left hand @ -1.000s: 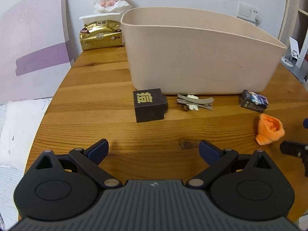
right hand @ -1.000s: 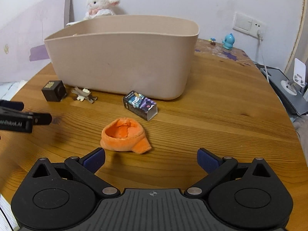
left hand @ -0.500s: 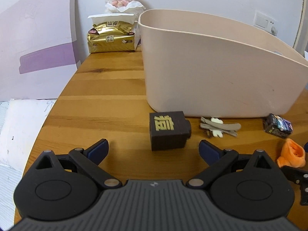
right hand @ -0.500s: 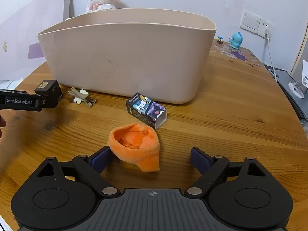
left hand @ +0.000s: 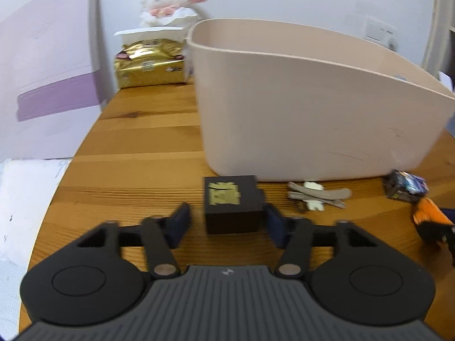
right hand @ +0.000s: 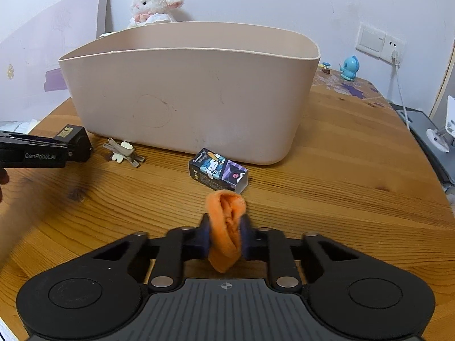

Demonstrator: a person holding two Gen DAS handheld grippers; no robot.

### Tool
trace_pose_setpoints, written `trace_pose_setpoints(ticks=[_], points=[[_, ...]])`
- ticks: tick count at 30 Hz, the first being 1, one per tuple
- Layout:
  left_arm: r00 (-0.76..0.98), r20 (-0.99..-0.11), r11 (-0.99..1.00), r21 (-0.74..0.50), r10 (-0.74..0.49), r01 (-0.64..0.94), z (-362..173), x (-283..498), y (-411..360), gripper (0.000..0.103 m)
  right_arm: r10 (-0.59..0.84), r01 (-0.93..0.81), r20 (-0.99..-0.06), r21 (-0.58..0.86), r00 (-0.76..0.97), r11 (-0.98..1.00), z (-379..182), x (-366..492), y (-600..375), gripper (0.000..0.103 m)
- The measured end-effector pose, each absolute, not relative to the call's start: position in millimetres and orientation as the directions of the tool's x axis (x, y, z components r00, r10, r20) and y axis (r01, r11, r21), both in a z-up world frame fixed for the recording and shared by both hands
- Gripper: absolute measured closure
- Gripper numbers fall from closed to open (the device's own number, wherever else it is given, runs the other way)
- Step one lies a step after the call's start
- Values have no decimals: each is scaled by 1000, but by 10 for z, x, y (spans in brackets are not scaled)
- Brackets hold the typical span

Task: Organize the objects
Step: 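Grasp the black small box with the left tool while the right grasps the orange cloth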

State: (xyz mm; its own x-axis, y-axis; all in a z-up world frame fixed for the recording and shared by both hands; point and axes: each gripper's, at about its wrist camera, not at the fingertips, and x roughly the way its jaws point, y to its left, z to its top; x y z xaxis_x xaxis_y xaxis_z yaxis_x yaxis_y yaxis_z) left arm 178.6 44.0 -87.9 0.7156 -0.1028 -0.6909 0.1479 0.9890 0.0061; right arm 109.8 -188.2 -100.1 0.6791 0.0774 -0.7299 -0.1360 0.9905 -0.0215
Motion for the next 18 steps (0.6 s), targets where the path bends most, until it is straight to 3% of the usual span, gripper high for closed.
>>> trace_pose_setpoints(ticks=[18], points=[[756, -646, 977, 74, -106, 200, -492, 1275, 282, 57, 116, -138, -641, 16, 759, 990, -529, 756, -2037, 88]])
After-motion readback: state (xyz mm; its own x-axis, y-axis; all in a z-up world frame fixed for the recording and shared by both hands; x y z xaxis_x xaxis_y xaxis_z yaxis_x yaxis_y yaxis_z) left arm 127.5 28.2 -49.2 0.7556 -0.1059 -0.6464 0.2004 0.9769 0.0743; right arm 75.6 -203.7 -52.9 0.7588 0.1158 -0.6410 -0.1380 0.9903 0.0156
